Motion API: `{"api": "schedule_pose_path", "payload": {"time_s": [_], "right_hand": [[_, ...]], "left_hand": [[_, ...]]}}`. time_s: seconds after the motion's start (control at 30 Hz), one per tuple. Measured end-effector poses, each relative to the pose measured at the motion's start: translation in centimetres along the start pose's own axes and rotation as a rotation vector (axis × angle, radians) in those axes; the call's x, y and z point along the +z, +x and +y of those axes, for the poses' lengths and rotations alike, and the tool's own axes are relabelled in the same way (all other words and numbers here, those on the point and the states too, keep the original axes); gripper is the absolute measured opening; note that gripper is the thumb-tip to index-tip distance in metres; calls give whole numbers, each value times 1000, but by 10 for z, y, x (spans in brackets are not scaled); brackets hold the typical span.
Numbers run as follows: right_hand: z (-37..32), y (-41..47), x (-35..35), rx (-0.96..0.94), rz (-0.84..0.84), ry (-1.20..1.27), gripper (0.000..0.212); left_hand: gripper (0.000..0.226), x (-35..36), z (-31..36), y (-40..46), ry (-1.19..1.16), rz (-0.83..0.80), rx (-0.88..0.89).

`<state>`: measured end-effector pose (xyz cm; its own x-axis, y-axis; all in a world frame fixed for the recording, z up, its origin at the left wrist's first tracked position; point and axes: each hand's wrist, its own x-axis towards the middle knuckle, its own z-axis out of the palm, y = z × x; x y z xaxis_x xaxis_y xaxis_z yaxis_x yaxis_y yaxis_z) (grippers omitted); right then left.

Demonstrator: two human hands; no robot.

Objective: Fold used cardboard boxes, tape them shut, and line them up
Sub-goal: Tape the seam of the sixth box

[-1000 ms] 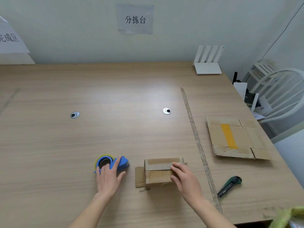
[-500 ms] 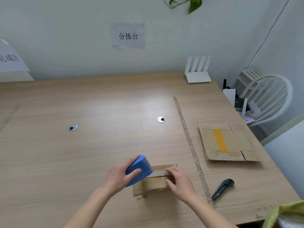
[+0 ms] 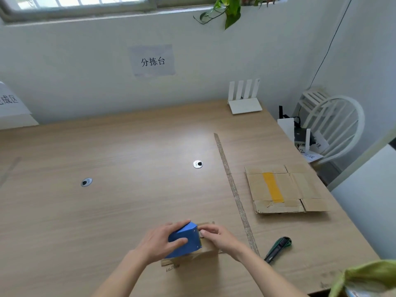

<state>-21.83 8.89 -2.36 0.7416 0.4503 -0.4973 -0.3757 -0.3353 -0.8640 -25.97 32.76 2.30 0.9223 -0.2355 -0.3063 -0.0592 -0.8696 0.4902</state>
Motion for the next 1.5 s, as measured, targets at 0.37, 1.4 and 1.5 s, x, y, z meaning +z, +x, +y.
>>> {"api": "schedule_pose_path", "payload": {"time_s": [0.37,1.4,1.5], "right_hand": [[5,5,1,5,53,67,26],[48,-15,-2,293,621,283,9],[47,-16,-1,300,654,275,8]], "left_hand": [[53,0,8,4,51,-42,37],[57,-1,21,22,339,-43,-40],[56,0,24,25,381,-44,-34]]}}
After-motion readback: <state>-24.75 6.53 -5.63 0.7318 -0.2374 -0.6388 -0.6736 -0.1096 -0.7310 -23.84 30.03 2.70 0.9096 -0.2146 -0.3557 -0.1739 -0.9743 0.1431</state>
